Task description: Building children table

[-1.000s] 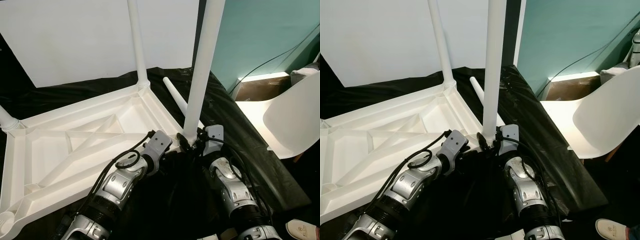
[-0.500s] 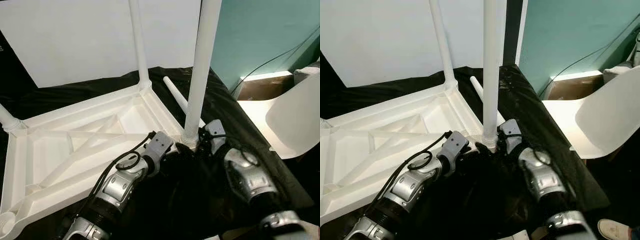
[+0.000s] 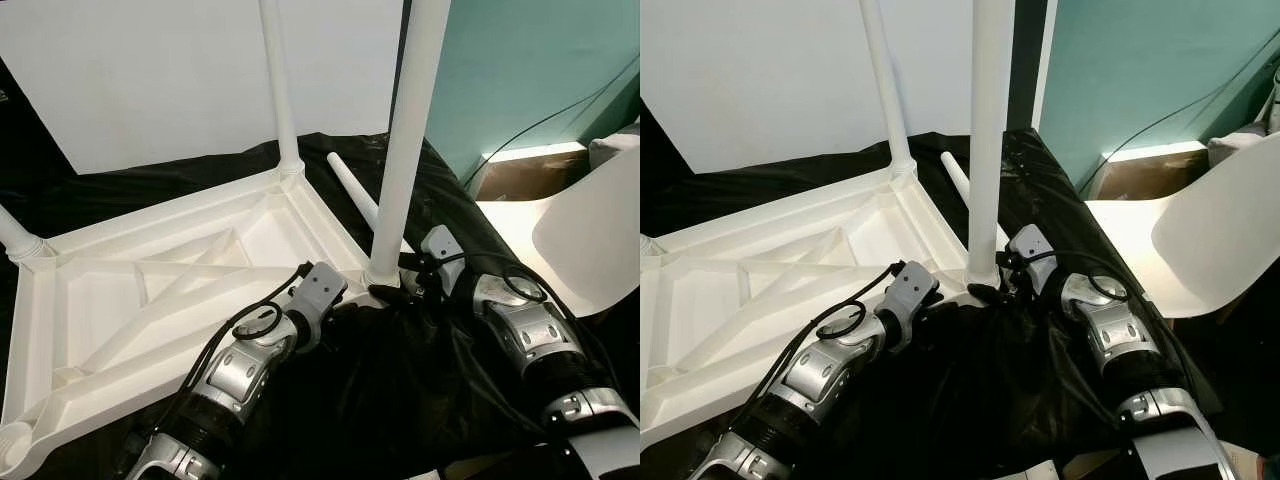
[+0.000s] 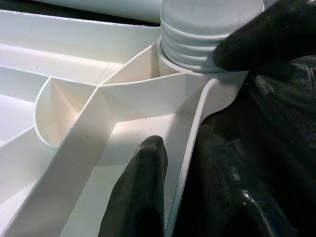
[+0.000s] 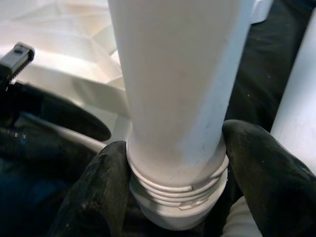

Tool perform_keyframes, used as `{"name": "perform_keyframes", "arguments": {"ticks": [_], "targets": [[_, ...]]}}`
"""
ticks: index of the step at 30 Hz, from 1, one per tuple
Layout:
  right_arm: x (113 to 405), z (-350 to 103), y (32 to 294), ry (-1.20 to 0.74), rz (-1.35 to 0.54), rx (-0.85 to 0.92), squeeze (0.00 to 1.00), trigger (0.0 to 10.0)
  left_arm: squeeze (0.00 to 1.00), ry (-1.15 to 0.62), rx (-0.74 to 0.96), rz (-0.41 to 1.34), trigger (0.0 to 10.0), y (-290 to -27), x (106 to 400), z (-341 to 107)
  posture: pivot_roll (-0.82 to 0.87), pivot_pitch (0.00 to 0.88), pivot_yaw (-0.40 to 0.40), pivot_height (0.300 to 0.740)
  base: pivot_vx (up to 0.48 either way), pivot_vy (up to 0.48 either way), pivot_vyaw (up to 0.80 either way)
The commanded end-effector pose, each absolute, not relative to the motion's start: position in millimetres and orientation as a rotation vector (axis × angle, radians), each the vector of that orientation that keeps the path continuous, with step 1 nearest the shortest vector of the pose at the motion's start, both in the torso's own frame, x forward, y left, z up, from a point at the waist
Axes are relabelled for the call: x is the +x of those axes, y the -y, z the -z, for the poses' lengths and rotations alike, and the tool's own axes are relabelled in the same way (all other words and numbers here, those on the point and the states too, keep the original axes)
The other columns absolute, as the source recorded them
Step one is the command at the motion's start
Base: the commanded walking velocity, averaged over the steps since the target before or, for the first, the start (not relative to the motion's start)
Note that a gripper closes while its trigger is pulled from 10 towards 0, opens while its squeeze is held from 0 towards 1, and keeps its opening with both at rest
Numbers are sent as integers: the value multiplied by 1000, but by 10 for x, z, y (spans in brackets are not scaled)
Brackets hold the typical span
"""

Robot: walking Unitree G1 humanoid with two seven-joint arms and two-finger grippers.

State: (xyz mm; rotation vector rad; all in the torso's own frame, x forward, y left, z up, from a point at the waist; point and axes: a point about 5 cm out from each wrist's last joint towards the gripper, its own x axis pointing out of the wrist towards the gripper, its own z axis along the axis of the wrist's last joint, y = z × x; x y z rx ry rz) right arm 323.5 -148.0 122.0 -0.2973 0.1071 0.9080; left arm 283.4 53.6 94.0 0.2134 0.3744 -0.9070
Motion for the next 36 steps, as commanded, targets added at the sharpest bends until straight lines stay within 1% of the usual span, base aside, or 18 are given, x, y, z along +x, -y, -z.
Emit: {"name": "perform_keyframes", "arguments": {"ticks": [1, 5, 8, 13, 18, 19, 20, 21, 22, 23, 24, 26, 27, 29, 30, 34, 35, 36], "targets": [[3129, -1070, 1376, -140, -933, -212, 0, 0, 0, -568, 176, 1002, 10000, -551, 2636, -598, 55, 0, 7, 740, 0, 0, 0], [3049, -1046, 1289, -67, -850, -107, 0, 0, 0, -577, 161, 1008, 10000, -550, 2622, -596, 59, 0, 7, 740, 0, 0, 0], [2897, -982, 1209, 27, -650, 34, 0, 0, 0, -584, 168, 1017, 10000, -560, 2611, -588, 59, 0, 11, 740, 0, 0, 0], [2850, -976, 1144, 99, -533, 95, 0, 0, 0, -584, 181, 1021, 10000, -580, 2625, -596, 52, 0, 18, 740, 0, 0, 0], [2908, -1022, 1172, 106, -474, 75, 0, 0, 0, -580, 180, 1023, 10000, -559, 2643, -605, 43, 0, 17, 740, 0, 0, 0], [2905, -1016, 1166, 91, -476, 58, 0, 4196, 0, -578, 178, 1026, 10000, -546, 2641, -607, 43, 0, 17, 740, 0, 0, 0], [2905, -1016, 1166, 91, -476, 58, 0, 4196, 0, -578, 178, 1026, 10000, -546, 2641, -607, 43, 0, 17, 740, 0, 0, 0], [2901, -1001, 1167, 72, -481, 44, 0, 10000, 0, -577, 177, 1029, 10000, -533, 2639, -608, 38, 0, 15, 740, 0, 0, 0], [2901, -1001, 1167, 72, -481, 44, 0, 10000, 0, -577, 177, 1029, 10000, -533, 2639, -608, 38, 0, 15, 740, 0, 0, 0], [2891, -992, 1168, 62, -487, 35, 827, 10000, 0, -576, 176, 1030, 10000, -525, 2636, -609, 38, 0, 15, 740, 0, 0, 0], [2896, -1011, 1188, 62, -514, 26, 1000, 10000, 0, -576, 175, 1031, 10000, -521, 2635, -608, 36, 0, 14, 740, 0, 0, 0], [2896, -1011, 1188, 62, -514, 26, 1000, 10000, 0, -576, 175, 1031, 10000, -521, 2635, -608, 36, 0, 14, 740, 0, 0, 0], [2932, -1076, 1226, 67, -588, 2, 506, 10000, 0, -574, 171, 1032, 10000, -515, 2637, -608, 31, 0, 12, 740, 0, 0, 0], [2953, -1108, 1243, 68, -623, -9, 506, 10000, 0, -573, 169, 1032, 10000, -513, 2640, -609, 31, 0, 12, 740, 0, 0, 0], [2963, -1152, 1248, 52, -710, -16, 0, 10000, 0, -573, 168, 1032, 10000, -511, 2641, -609, 33, 0, 14, 740, 0, 0, 0], [2951, -1213, 1256, 22, -849, -34, 0, 10000, 0, -573, 167, 1034, 10000, -508, 2639, -608, 31, 0, 15, 740, 0, 0, 0], [2943, -1237, 1287, 4, -926, -70, 0, 10000, 0, -574, 167, 1035, 10000, -506, 2638, -604, 30, 0, 13, 740, 0, 0, 0], [2943, -1237, 1287, 4, -926, -70, 0, 10000, 0, -574, 167, 1035, 10000, -506, 2638, -604, 30, 0, 13, 740, 0, 0, 0]]}}
